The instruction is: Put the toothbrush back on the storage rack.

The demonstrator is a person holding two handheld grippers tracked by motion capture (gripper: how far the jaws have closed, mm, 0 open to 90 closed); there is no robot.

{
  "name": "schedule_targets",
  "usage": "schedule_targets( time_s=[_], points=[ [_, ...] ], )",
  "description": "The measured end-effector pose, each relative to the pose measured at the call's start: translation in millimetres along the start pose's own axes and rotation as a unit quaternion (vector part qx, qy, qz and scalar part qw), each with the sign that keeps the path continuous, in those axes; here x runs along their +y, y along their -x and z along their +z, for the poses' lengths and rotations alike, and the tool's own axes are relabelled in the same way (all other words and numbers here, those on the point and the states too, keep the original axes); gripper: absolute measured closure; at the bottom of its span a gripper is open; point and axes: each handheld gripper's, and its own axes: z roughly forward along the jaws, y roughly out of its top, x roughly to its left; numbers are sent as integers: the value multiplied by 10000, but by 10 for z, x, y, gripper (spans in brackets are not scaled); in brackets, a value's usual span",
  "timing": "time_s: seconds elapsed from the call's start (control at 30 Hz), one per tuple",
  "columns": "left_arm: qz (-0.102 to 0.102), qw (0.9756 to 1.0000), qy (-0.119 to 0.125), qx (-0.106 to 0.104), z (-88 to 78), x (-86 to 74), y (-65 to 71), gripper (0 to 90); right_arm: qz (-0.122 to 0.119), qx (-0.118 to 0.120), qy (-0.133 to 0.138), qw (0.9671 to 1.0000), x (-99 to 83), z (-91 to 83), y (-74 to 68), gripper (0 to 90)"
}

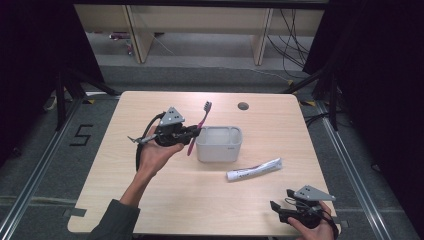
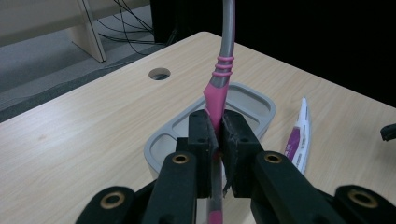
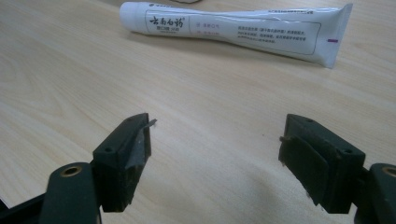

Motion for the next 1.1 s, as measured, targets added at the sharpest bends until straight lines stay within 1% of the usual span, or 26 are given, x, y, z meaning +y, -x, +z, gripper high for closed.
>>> schedule_targets(
  time_s=[0.1, 0.13, 0.17, 0.2, 0.23, 0.27, 0.4, 0.5, 0.53, 0.57, 0.6, 0.67, 0.77, 0.9, 1.03, 1.1],
  points=[
    [24, 10000, 15, 68, 35, 44, -5, 822, -7, 2, 6, 10000, -1, -2, 1, 248],
    [9, 10000, 21, 82, 43, 52, -7, 822, 118, 31, -17, 9999, -2, -1, -15, 248],
    [4, 10000, 36, 86, 55, 62, -15, 821, 191, 64, -74, 9998, -2, -4, -24, 248],
    [-8, 9999, 41, 104, 68, 70, -19, 821, 118, 46, -28, 9999, -4, -1, -15, 248],
    [-12, 9999, 51, 123, 82, 81, -25, 822, 118, 34, -22, 9999, -4, -3, -17, 248],
    [-27, 9999, 66, 130, 93, 88, -30, 822, -13, 5, 9, 10000, 0, -2, 1, 248],
    [-57, 9997, 115, 222, 133, 110, -56, 822, -9, 12, 8, 10000, -1, -2, -1, 248],
    [-120, 9994, 181, 281, 162, 125, -79, 821, -8, -3, 10, 10000, 0, -3, 2, 248],
    [-114, 9992, 204, 331, 169, 129, -90, 821, 115, 40, -16, 9999, -3, -2, -15, 248],
    [-141, 9989, 239, 378, 181, 134, -97, 821, 107, 41, -16, 9999, -4, -2, -15, 248],
    [-171, 9988, 247, 386, 189, 139, -110, 821, -7, 6, 10, 10000, -1, -3, 0, 248],
    [-238, 9986, 254, 386, 214, 151, -123, 821, -6, 5, 7, 10000, 0, -2, 1, 248],
    [-257, 9985, 217, 424, 274, 165, -137, 822, -6, 14, 2, 10000, -1, -1, 1, 248],
    [-351, 9982, 256, 421, 331, 181, -150, 821, -12, 23, 10, 10000, -1, -1, 1, 248],
    [-341, 9982, 265, 426, 369, 215, -144, 821, -8, 23, 5, 10000, -1, -1, 3, 248],
    [-353, 9979, 276, 465, 389, 232, -147, 821, -15, 31, 11, 10000, 0, -1, 2, 248]
  ],
)
